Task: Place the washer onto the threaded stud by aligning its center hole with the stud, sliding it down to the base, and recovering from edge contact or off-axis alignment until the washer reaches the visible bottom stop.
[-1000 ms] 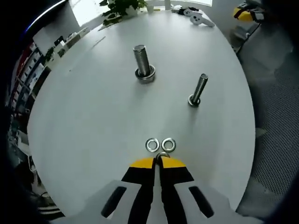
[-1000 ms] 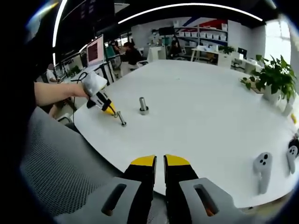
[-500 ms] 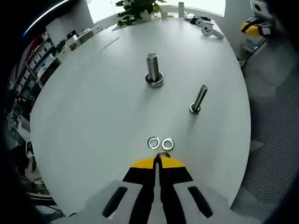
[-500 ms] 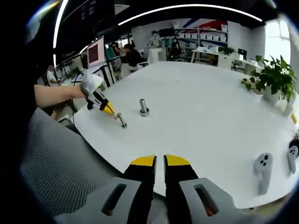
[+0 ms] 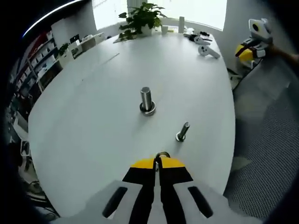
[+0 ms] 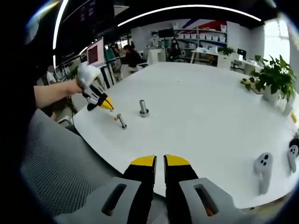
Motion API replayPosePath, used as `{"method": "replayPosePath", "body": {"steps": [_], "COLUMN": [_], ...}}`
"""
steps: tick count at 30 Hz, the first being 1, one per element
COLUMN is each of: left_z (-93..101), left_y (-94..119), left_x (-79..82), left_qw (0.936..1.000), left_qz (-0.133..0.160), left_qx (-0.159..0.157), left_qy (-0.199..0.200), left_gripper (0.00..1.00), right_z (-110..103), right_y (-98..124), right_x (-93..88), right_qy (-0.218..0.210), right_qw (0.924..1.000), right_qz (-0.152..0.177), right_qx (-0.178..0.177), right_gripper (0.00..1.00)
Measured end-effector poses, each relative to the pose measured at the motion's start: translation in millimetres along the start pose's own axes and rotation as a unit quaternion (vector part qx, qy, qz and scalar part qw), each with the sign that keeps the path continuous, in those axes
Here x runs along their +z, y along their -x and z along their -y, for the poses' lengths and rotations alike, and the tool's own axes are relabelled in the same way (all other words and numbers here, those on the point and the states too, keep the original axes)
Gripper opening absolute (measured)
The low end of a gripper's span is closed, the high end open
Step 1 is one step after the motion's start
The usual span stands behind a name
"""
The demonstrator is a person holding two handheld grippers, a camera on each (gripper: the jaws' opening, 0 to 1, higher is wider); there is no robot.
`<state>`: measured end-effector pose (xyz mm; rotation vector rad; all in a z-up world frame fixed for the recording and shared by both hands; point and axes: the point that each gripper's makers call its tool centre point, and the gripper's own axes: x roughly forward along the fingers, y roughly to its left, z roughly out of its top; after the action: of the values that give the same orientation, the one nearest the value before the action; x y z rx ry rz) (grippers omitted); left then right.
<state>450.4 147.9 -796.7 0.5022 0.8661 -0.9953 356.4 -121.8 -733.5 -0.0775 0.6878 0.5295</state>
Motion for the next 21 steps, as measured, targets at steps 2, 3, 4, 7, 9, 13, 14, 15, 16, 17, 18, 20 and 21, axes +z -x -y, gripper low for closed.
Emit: {"method": "replayPosePath", "body": {"steps": [2, 3, 4, 7, 9, 13, 14, 15, 16, 17, 18, 20, 21], "left_z": [4.5, 7.1, 10.2, 17.1, 21.7, 29.2, 31.1, 33.0, 34.3, 36.1, 37.0, 38.0, 38.2], "left_y": [0, 0, 0, -2, -4, -10, -12, -13, -14, -16, -16, -19, -20], "left_x": [6.0, 9.3, 13.8, 22.1, 28.1, 35.4, 35.9, 37.1, 38.1, 39.1, 39.4, 39.1, 38.6], "left_qw": [1.0, 0.9999, 0.9998, 0.9995, 0.9992, 0.9986, 0.9984, 0.9982, 0.998, 0.9978, 0.9977, 0.9975, 0.9974], "left_qz": [0.004, 0.006, 0.009, 0.013, 0.018, 0.019, 0.017, 0.016, 0.016, 0.016, 0.015, 0.01, 0.008], "left_qx": [-0.007, -0.01, -0.013, -0.023, -0.031, -0.045, -0.047, -0.05, -0.053, -0.057, -0.058, -0.059, -0.06], "left_qy": [-0.001, -0.003, -0.01, -0.018, -0.019, -0.022, -0.025, -0.029, -0.03, -0.031, -0.032, -0.037, -0.039], "left_gripper": [0.0, 0.0, 0.0, 0.0, 0.0, 0.0, 0.0, 0.0, 0.0, 0.0, 0.0, 0.0, 0.0], "right_z": [0, 1, 1, 1, 2, 2, 2, 2, 2, 3, 3, 3, 3], "right_y": [0, 0, 0, 0, 1, 1, 1, 1, 1, 1, 1, 1, 1], "right_x": [0.1, 0.2, 0.1, 0.1, 0.0, 0.1, 0.1, 0.3, 0.3, 0.4, 0.4, 0.9, 1.0], "right_qy": [0.0, -0.001, -0.001, -0.002, -0.003, -0.003, -0.003, -0.003, -0.004, -0.004, -0.004, -0.006, -0.006], "right_qw": [1.0, 1.0, 1.0, 1.0, 1.0, 1.0, 1.0, 1.0, 1.0, 1.0, 1.0, 1.0, 1.0], "right_qz": [0.001, 0.001, 0.001, 0.002, 0.002, 0.003, 0.003, 0.004, 0.004, 0.004, 0.005, 0.006, 0.006], "right_qx": [0.0, -0.001, 0.0, -0.001, -0.001, -0.001, -0.001, -0.002, -0.002, -0.003, -0.003, -0.003, -0.004], "right_gripper": [0.09, 0.09, 0.09, 0.09, 0.09, 0.09, 0.09, 0.09, 0.09, 0.09, 0.09, 0.09, 0.09]}}
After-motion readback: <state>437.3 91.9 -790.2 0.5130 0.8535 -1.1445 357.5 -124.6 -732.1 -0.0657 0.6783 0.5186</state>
